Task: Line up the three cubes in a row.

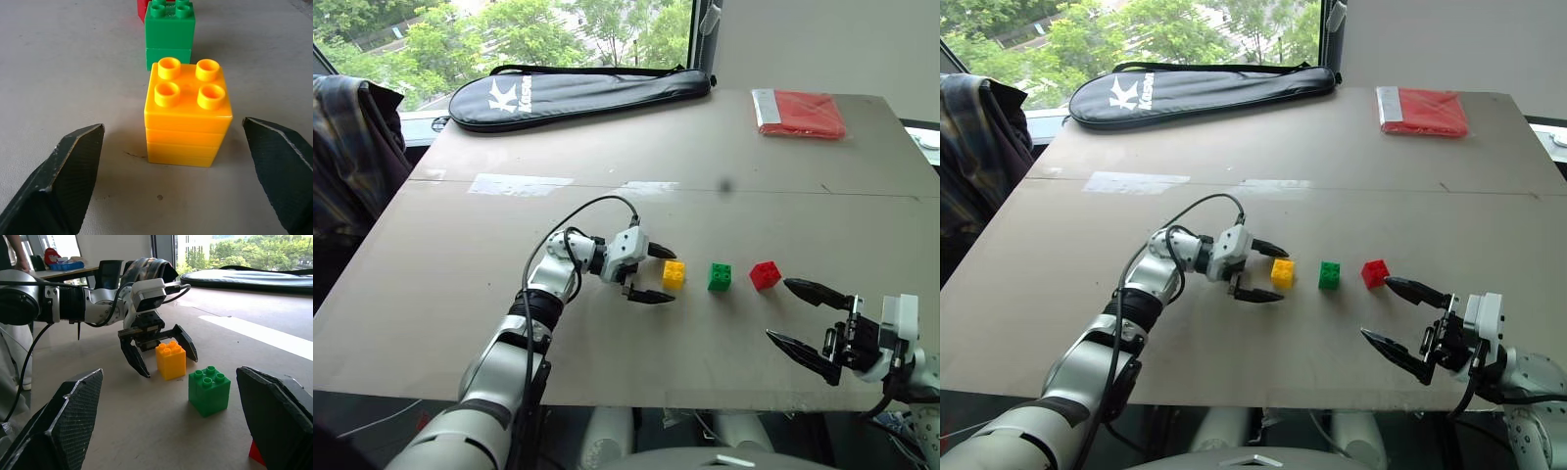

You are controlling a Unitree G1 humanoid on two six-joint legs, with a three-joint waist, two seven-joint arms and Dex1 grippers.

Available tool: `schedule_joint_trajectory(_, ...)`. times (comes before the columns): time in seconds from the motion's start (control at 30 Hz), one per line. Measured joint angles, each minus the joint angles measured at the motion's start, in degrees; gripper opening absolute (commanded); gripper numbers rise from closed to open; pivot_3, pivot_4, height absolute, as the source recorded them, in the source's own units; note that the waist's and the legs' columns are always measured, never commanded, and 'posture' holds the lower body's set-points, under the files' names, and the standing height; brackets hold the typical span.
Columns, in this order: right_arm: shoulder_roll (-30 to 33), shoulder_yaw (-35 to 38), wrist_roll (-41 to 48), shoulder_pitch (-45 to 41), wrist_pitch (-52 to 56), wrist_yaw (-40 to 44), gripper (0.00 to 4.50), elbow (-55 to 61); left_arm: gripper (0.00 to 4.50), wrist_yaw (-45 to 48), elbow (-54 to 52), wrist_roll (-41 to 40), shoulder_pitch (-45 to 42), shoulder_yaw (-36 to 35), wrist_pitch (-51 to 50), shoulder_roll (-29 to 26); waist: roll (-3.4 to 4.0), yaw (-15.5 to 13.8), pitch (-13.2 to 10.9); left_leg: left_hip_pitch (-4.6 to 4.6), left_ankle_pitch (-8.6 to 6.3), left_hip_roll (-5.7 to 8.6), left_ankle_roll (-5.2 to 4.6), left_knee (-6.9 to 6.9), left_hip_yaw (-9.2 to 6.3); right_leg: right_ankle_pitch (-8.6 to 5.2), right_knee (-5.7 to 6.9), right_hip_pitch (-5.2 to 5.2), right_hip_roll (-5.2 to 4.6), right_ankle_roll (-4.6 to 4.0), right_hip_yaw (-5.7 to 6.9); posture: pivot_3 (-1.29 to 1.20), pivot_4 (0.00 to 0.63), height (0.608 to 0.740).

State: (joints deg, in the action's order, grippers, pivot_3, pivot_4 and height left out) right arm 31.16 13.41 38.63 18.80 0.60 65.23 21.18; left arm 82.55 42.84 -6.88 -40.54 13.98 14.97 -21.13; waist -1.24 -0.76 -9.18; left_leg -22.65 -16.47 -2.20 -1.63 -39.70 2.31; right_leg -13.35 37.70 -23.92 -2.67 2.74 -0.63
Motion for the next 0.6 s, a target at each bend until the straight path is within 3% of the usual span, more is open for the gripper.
schedule_joint_trajectory(0.3, -0.1, 0.96, -0.17, 1.27, -0.3, 0.49, 4.5, -3.01, 4.43, -2.59, -10.74, -2.98, 5.71, -3.58, -5.38, -4.27, 0.03, 0.07, -0.01, 0.0, 0.0, -0.05, 0.0, 0.0, -0.06, 0.01, 0.04, -0.02, 0.0, 0.01, 0.05, 0.0, 0.15, 0.708)
schedule_joint_trajectory(0.4, -0.11, 1.73, -0.36, 2.54, -1.23, 0.77, 4.5, -5.13, 4.43, -5.83, -33.17, -11.75, 17.34, -9.54, -18.41, -10.26, 0.1, 0.69, -0.05, 0.04, 0.0, -0.25, 0.01, 0.03, -0.26, -0.01, 0.07, -0.06, -0.04, 0.01, -0.09, 0.0, 0.15, 0.708)
schedule_joint_trajectory(0.5, 0.05, 2.95, -0.62, 3.25, -1.83, 1.25, 4.5, -8.16, 4.43, -11.44, -46.84, -15.96, 26.59, -14.85, -28.13, -14.66, 0.23, 0.71, -0.11, 0.06, 0.0, -0.28, 0.01, 0.06, -0.29, -0.03, 0.06, -0.04, -0.09, -0.02, -0.06, 0.0, 0.15, 0.708)
schedule_joint_trajectory(0.6, 0.32, 3.7, -2.1, 2.63, -3.52, 2.02, 4.5, -11.99, 4.43, -20.3, -58.25, -16.94, 38.4, -18.48, -36.21, -15.61, 0.36, 0.27, -0.2, 0.26, 0.01, -0.17, 0.0, 0.06, -0.24, -0.12, 0.09, 0.12, -0.16, 0.1, -0.1, 0.0, 0.15, 0.708)
